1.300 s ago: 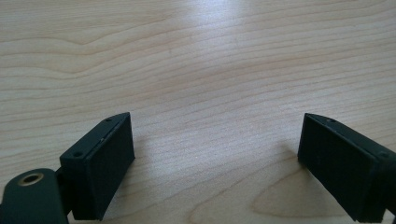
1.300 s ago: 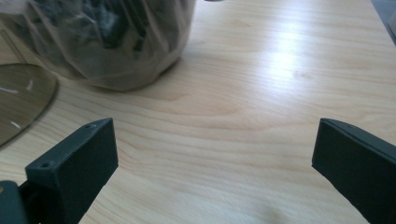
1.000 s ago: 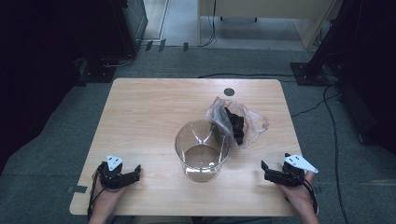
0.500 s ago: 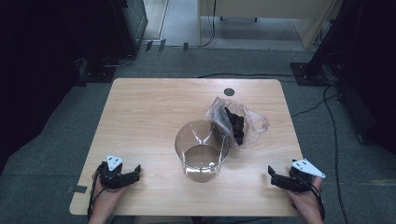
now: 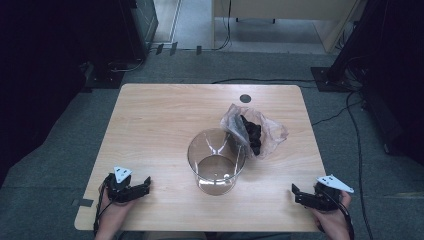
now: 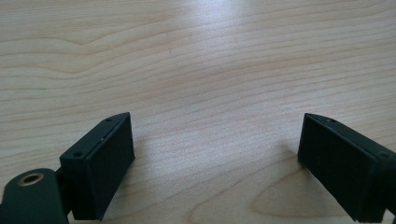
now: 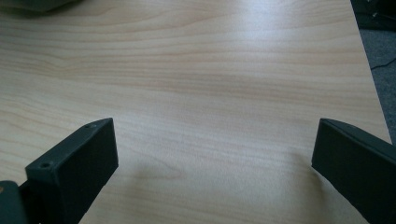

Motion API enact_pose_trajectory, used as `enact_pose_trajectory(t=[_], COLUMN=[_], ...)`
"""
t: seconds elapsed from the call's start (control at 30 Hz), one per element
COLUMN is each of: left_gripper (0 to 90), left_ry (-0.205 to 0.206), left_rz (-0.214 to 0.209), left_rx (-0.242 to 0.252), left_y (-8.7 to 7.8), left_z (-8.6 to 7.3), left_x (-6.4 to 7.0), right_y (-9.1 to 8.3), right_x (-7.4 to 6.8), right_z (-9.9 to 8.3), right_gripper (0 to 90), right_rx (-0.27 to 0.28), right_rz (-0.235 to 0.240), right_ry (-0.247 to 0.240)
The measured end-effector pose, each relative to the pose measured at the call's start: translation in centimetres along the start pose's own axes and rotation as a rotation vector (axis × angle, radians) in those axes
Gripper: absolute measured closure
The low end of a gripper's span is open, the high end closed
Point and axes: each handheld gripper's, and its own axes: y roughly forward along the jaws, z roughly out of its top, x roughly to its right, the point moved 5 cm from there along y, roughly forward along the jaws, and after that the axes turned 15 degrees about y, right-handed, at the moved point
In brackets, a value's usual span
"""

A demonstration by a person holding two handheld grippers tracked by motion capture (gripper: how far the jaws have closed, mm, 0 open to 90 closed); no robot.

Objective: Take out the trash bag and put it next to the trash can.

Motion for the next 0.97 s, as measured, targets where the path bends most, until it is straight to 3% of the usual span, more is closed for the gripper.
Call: enact_pose_trajectory(t=[0.2,0.4,0.9,0.97], left_gripper=[10.6,10.6,10.6,10.6], left_ry=[0.000,0.001,0.000,0.000], left_rz=[0.000,0.000,0.000,0.000], left_rx=[0.000,0.000,-0.001,-0.001], left_y=[0.00,0.00,0.00,0.00], left_z=[0.00,0.00,0.01,0.01], left_x=[0.00,-0.01,-0.01,-0.01], right_y=[-0.28,-0.05,0.00,-0.11], right_x=[0.36,0.05,-0.01,-0.10], right_z=[-0.47,-0.62,-0.61,-0.53], right_gripper=[0.7,0.6,0.7,4.3], right_rx=[-0.025,-0.038,-0.039,-0.030], right_rz=[-0.037,-0.076,-0.071,-0.076], right_ry=[0.005,-0.045,-0.050,-0.014])
